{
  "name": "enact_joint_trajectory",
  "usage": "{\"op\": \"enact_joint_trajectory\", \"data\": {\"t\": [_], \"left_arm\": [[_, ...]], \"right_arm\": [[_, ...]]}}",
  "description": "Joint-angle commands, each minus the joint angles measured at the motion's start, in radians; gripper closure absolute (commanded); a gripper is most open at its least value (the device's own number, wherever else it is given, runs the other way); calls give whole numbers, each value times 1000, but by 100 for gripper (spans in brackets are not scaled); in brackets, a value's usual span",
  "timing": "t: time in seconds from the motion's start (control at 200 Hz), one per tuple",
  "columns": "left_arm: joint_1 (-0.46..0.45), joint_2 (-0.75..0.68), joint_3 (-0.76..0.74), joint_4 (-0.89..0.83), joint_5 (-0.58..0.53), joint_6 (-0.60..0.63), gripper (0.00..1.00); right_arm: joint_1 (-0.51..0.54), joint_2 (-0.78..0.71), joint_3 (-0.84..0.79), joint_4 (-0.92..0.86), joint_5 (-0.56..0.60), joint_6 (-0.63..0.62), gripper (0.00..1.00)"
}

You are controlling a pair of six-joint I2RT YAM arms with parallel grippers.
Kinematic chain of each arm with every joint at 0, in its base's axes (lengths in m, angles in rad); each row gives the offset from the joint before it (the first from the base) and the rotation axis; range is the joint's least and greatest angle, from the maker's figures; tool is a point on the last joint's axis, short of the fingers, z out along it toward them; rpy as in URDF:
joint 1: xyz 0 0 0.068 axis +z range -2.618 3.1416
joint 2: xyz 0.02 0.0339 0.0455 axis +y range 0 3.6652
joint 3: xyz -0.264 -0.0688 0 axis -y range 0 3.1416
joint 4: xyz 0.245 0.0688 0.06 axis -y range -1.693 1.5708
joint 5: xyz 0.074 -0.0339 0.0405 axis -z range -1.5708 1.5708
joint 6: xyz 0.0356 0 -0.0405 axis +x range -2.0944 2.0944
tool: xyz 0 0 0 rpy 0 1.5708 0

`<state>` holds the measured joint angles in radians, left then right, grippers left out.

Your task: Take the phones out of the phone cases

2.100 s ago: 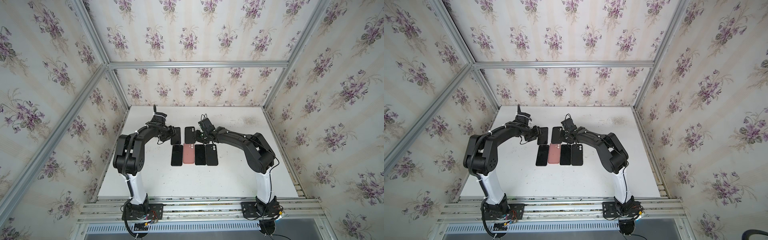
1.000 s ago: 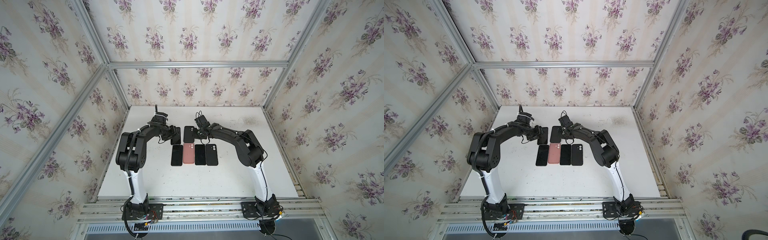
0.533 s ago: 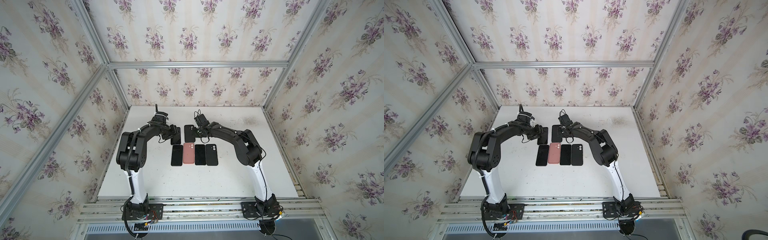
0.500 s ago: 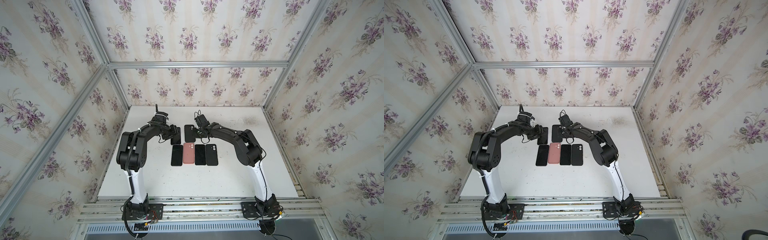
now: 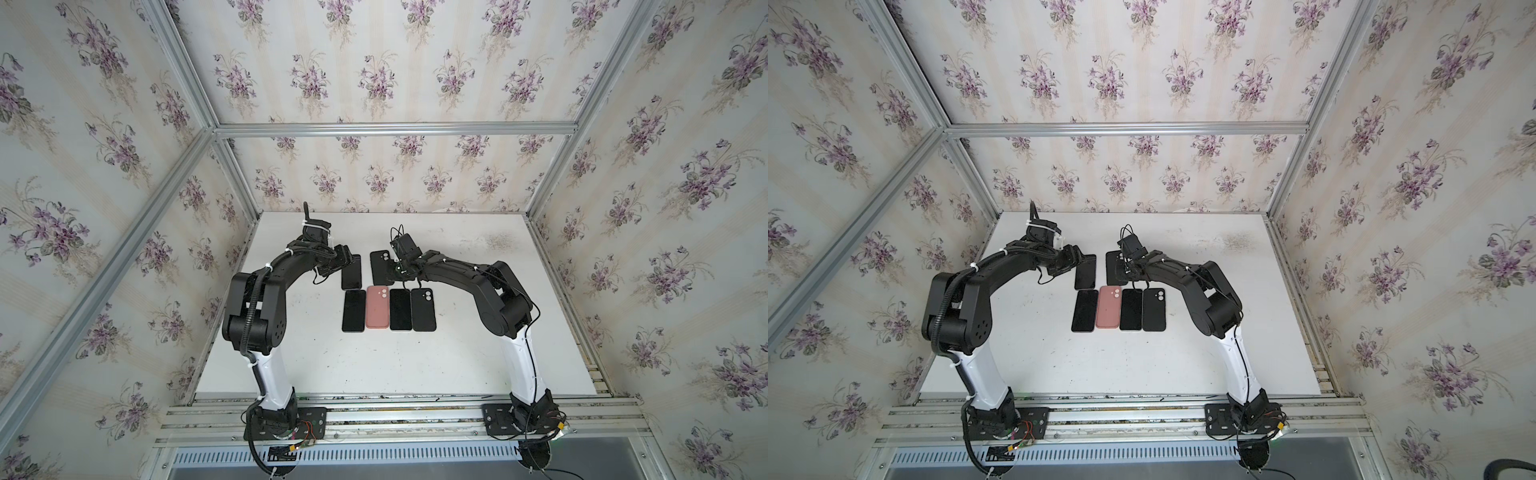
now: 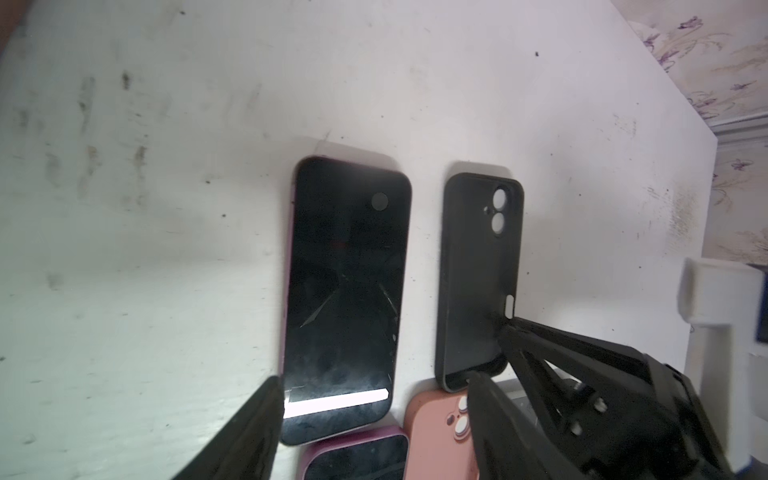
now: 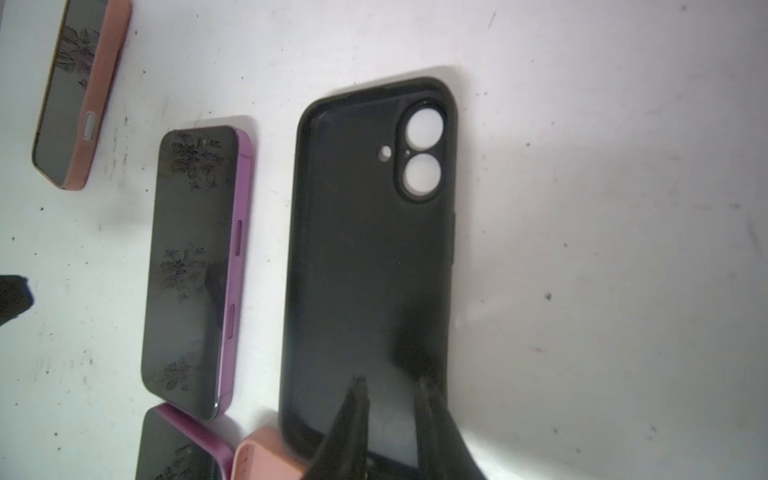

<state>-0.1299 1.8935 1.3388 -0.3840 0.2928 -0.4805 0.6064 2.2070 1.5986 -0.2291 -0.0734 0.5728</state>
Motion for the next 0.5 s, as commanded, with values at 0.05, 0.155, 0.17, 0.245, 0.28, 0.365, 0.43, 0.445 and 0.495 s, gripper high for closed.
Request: {"op": "enact_joint_trajectory", "data": {"t": [0.05, 0.155, 0.17, 0.245, 0.28, 0.365, 0.43, 0.445, 0.495], "left_arm": [[12, 31, 19, -22, -12, 19, 28], [16, 65, 48, -21, 17, 34, 28], [16, 69, 50, -20, 20, 35, 28], [18, 86, 65, -20, 25, 35, 27], [18, 96, 71, -18, 33, 33, 27], [18, 115, 81, -18, 42, 22, 27], [19, 126, 86, -19, 40, 13, 27], [19, 129, 86, -19, 38, 12, 27], [19, 137, 88, -18, 40, 6, 27]], "right_arm": [[-11, -37, -4, 12, 4, 10, 67], [-31, -38, -2, -31, 7, 19, 59], [-36, -38, -2, -33, 4, 20, 58], [-44, -38, -16, -27, -3, 22, 55], [-47, -37, -21, -19, -10, 19, 53], [-48, -31, -29, 6, -39, 19, 51], [-48, -22, -28, 15, -54, 27, 50], [-48, -20, -28, 18, -58, 29, 50], [-48, -15, -29, 26, -69, 39, 50]]}}
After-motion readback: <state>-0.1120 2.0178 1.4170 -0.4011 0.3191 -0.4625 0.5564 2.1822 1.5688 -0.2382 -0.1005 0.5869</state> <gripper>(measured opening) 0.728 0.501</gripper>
